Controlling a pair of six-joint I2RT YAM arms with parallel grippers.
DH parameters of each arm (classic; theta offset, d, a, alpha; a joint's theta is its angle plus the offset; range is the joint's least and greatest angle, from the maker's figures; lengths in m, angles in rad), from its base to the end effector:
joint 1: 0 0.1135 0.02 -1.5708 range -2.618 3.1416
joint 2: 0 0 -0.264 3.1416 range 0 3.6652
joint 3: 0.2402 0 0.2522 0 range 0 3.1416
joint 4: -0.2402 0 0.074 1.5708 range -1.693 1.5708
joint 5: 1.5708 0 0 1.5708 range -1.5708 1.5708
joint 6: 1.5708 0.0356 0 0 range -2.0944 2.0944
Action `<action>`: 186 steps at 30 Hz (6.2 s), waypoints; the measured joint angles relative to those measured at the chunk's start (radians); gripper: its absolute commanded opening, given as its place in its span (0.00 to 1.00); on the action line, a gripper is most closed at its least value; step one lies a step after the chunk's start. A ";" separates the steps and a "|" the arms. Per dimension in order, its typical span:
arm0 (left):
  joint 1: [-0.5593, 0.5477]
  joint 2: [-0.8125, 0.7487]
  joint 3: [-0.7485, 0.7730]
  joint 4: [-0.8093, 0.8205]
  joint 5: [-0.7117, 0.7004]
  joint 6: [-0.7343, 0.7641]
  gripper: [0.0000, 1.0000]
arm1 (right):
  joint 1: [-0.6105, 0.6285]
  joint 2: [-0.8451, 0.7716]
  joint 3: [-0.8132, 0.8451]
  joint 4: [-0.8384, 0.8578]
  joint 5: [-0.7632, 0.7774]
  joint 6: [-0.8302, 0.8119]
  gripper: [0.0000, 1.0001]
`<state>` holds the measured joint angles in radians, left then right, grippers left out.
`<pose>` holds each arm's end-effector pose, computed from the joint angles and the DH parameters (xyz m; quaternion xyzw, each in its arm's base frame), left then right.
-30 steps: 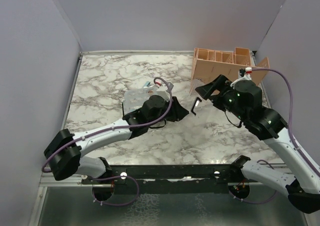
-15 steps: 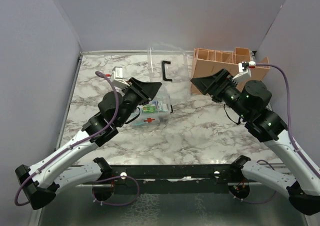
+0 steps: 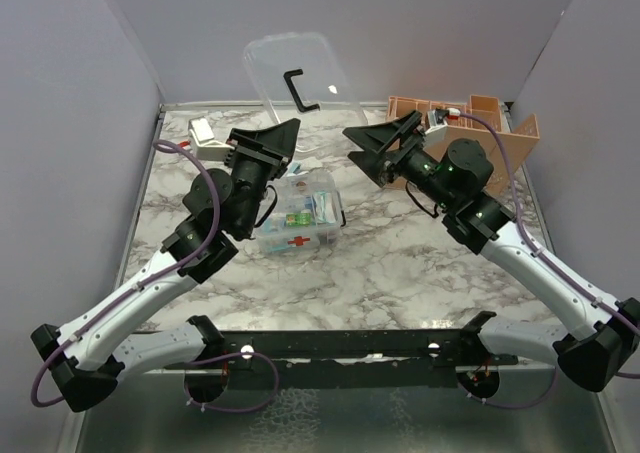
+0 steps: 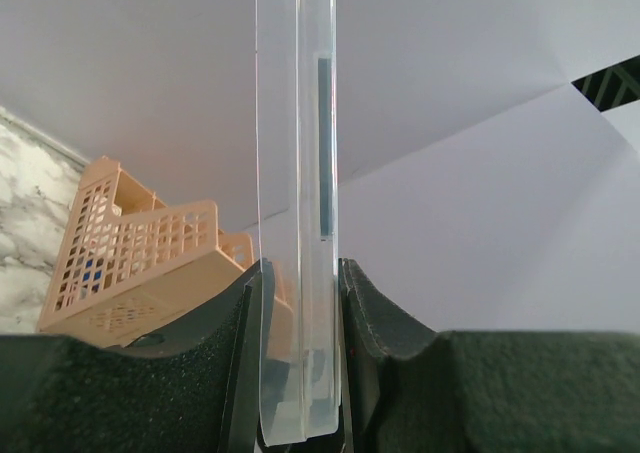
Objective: Organize the medicine kit
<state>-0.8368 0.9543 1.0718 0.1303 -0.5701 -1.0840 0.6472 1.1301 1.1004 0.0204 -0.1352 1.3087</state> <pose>0.1512 -0.1389 0.4427 -0.2929 0.5577 -0.5215 0.5756 0.2072 0.1626 0.4040 0.1852 0.6858 0.6092 0.3525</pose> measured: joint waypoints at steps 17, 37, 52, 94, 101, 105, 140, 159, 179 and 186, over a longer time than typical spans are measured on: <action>0.000 0.095 0.039 0.127 -0.033 -0.023 0.12 | 0.002 0.137 -0.027 0.390 -0.025 0.309 0.42; 0.027 0.061 0.027 -0.022 0.036 0.024 0.88 | 0.002 0.138 -0.015 0.338 -0.082 0.284 0.11; 0.059 -0.043 0.025 -0.625 0.115 0.246 0.91 | -0.053 0.267 0.073 0.019 -0.254 0.084 0.11; 0.854 0.181 0.064 -0.676 0.533 0.404 0.95 | -0.098 0.654 0.362 0.073 -0.775 0.057 0.11; 0.880 0.181 -0.034 -0.652 0.691 0.359 0.94 | -0.086 0.677 0.342 0.156 -0.789 0.112 0.11; 0.885 0.181 -0.061 -0.640 0.742 0.346 0.94 | -0.086 0.687 0.325 0.156 -0.772 0.091 0.11; 0.895 0.111 -0.247 -0.514 0.871 0.338 0.95 | -0.167 0.702 0.108 0.519 -0.806 0.206 0.13; 0.895 0.134 -0.245 -0.472 0.958 0.331 0.73 | -0.169 0.677 0.021 0.663 -0.812 0.314 0.13; 0.895 0.213 -0.284 -0.375 1.115 0.306 0.53 | -0.220 0.654 -0.010 0.639 -0.780 0.222 0.20; 0.890 0.256 -0.309 -0.329 1.155 0.288 0.43 | -0.233 0.644 -0.025 0.618 -0.774 0.166 0.26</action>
<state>0.0536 1.2098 0.7624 -0.1986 0.5846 -0.7963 0.4137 1.7741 1.0752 0.6384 -0.9092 1.4750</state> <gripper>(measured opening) 0.472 0.227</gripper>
